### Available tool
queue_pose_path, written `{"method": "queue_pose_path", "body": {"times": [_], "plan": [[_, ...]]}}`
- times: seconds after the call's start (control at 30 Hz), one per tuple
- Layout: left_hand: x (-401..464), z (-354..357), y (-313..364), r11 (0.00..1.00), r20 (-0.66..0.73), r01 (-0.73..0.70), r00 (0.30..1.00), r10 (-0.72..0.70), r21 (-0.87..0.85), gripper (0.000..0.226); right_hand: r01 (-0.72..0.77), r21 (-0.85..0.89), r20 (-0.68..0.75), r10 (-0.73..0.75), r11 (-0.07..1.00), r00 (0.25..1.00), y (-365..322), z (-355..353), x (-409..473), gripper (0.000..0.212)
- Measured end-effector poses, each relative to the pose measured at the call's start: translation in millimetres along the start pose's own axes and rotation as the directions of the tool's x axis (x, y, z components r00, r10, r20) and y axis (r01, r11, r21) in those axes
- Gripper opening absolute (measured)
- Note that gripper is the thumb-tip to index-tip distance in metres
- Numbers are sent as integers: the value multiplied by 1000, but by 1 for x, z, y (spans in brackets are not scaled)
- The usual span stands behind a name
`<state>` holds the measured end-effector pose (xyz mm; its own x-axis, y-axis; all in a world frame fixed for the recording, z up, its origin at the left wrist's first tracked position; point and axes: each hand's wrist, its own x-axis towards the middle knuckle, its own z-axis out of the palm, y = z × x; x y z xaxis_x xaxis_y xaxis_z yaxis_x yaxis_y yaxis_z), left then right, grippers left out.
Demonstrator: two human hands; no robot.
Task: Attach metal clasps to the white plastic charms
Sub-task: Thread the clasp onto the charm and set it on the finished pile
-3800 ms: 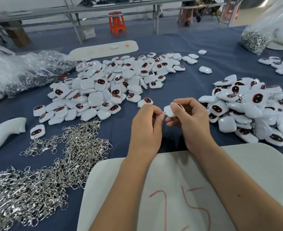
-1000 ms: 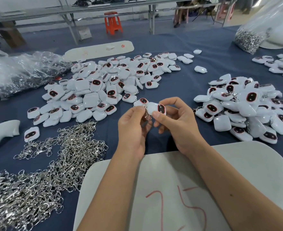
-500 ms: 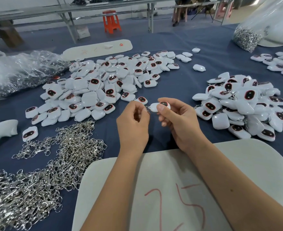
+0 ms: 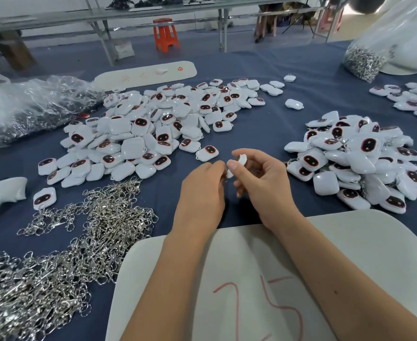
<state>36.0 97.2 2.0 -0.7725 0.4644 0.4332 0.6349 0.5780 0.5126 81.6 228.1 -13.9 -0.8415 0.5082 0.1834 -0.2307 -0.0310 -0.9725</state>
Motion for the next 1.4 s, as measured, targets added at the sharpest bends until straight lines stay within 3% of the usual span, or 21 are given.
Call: {"method": "queue_pose_path", "body": {"times": [0.07, 0.13, 0.27, 0.33, 0.4, 0.5, 0.63, 0.73, 0.8, 0.87, 0.97, 1.03, 1.2, 1.4], "plan": [[-1, 1, 0, 984, -24, 89, 995, -93, -152, 12, 5, 6, -1, -5, 1000, 1000, -1, 1, 0, 18], [0, 2, 1, 892, -42, 207, 969, -243, -402, 15, -16, 74, 7, 15, 997, 1000, -3, 0, 2, 18], [2, 5, 7, 460, 150, 380, 875, -460, -803, 14, -97, 277, 60, 84, 956, 995, -6, -4, 5, 25], [2, 7, 7, 363, 226, 419, 855, -468, -832, 15, -115, 330, 55, 102, 937, 993, -7, -5, 5, 25], [1, 7, 6, 349, 236, 427, 848, -474, -834, 15, -111, 348, 15, 113, 931, 993, -7, -6, 5, 23], [1, 5, 7, 307, 234, 426, 831, -506, -851, 16, -90, 319, -44, 110, 943, 993, -7, -6, 7, 23], [2, 1, 7, 142, 265, 407, 783, -563, -902, 18, -67, 262, -65, 86, 963, 994, -6, -5, 7, 19], [3, -2, 7, 94, 289, 405, 778, -559, -910, 15, -69, 248, -59, 86, 966, 995, -5, -5, 6, 19], [3, -2, 7, 113, 297, 417, 787, -540, -902, 17, -71, 253, -56, 88, 965, 995, -6, -5, 5, 18], [1, -2, 6, 213, 264, 414, 823, -503, -885, 16, -66, 262, -46, 80, 963, 996, -7, -6, 4, 17], [1, -1, 5, 544, 89, 328, 903, -419, -772, 14, -56, 274, -39, 70, 960, 997, -7, -5, 4, 15], [1, 1, 5, 700, -24, 260, 929, -368, -665, 13, -59, 276, -37, 72, 959, 997, -7, -5, 4, 14], [-1, 4, 2, 852, -124, 165, 958, -258, -496, 12, -67, 256, -51, 83, 964, 995, -6, -7, 5, 14], [-1, 4, -6, 920, -152, 118, 971, -186, -374, 12, -25, 190, 0, 25, 982, 1000, -7, -6, 3, 17]]}}
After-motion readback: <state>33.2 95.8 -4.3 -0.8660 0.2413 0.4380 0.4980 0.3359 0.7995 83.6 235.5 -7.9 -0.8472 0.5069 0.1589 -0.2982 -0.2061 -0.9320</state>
